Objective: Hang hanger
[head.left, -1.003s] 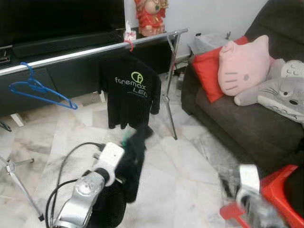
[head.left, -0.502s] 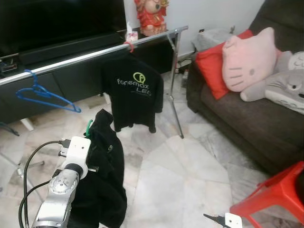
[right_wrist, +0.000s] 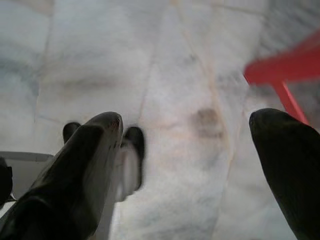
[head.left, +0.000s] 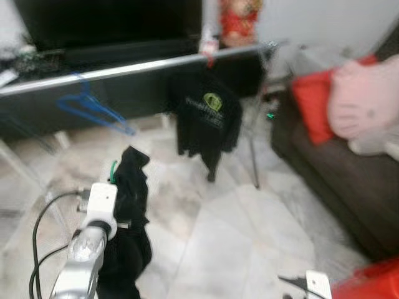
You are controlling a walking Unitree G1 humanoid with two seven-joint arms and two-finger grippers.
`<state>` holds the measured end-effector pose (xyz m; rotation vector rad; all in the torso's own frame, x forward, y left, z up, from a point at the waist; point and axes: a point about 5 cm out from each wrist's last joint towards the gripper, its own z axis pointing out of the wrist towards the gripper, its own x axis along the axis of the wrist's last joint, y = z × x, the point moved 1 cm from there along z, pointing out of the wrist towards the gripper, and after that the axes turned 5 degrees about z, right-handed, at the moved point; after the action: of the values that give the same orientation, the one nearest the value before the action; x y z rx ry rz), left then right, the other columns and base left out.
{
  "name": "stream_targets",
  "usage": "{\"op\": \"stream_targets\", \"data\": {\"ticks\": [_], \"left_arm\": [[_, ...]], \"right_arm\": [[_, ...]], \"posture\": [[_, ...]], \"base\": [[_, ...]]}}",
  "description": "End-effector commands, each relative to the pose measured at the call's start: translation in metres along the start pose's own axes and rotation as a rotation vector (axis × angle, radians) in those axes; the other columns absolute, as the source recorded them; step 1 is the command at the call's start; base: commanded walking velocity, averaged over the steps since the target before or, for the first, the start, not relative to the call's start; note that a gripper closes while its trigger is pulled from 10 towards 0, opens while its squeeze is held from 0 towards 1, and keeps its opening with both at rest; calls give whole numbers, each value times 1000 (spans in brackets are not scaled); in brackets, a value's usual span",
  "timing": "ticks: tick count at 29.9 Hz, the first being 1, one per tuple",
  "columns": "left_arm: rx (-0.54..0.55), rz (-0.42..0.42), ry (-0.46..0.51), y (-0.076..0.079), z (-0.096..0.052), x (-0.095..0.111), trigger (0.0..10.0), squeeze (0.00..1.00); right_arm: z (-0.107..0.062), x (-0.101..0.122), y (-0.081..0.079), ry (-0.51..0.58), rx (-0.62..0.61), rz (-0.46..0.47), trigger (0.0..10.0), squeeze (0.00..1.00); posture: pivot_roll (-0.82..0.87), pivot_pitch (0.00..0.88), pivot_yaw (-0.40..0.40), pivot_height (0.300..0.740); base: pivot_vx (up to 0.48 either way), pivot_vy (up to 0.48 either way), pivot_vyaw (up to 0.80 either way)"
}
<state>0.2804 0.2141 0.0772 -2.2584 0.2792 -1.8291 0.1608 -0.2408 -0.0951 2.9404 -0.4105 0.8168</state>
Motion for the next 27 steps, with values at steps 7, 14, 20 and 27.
{"op": "stream_targets", "data": {"ticks": [7, 14, 20, 27], "left_arm": [[6, 6, 39, 2, -1, 8, 10000, 0], [-17, 26, 35, 3, 1, 10, 10000, 0], [-41, 53, 25, 8, 3, 10, 10000, 0], [-38, 53, 15, 8, 3, 9, 10000, 0]], "right_arm": [[0, -7, -2, -32, 16, -23, 10000, 0], [-5, -22, 14, -58, -5, 20, 10000, 0], [-5, -38, -6, -91, 32, -4, 10000, 0], [-2, -35, -29, -83, 63, -24, 10000, 0]], "posture": [[53, 0, 6, 716], [45, 0, 22, 716], [50, 0, 21, 716], [52, 0, 15, 716]], "base": [[0, 0, 800], [0, 0, 343], [0, 0, 0], [0, -315, 0]]}}
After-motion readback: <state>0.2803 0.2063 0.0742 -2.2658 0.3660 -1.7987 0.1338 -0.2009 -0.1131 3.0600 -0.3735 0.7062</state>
